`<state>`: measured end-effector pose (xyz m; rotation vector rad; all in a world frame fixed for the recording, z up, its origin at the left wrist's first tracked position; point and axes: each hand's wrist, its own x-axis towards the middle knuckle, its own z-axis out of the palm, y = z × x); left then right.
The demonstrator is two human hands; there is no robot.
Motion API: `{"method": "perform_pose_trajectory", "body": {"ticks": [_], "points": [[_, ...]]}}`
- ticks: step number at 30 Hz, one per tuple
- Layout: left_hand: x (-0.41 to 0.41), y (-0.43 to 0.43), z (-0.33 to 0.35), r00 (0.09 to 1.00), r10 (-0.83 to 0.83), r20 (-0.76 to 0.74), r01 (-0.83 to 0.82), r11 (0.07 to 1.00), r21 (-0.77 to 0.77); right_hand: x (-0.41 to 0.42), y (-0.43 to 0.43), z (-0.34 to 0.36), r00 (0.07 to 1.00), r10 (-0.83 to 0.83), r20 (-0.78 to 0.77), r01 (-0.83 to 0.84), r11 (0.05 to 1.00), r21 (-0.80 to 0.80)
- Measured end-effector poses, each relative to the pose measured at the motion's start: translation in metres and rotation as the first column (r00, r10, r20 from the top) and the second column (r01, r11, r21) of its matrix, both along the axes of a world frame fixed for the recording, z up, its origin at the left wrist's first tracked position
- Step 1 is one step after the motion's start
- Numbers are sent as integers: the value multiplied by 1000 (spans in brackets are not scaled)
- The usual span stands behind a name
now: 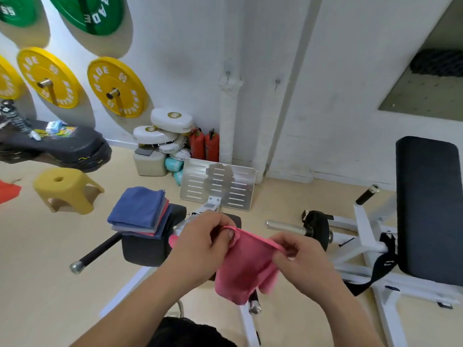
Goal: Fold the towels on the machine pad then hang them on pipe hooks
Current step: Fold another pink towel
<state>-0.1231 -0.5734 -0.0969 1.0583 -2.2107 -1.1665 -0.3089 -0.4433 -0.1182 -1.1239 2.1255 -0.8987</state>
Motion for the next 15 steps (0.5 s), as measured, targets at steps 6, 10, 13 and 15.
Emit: {"method": "perform_pose_trajectory", "body": {"ticks": [6, 10, 13, 15], "points": [[7, -27, -4, 977, 215, 1, -215, 976, -17, -18, 18, -4, 989, -148, -32, 145, 986, -82], [1, -39, -9, 959, 284, -1, -284, 958, -24, -28, 38, -2, 961, -256, 101, 264, 962, -68], [-3, -45, -12, 944, 328, 28, -329, 941, 74, -29, 45, 2, 902, -389, 190, 414, 903, -118], [-7, -44, -15, 919, 395, 14, -390, 901, 193, -23, 43, 4, 851, -436, 294, 490, 860, -143]]}}
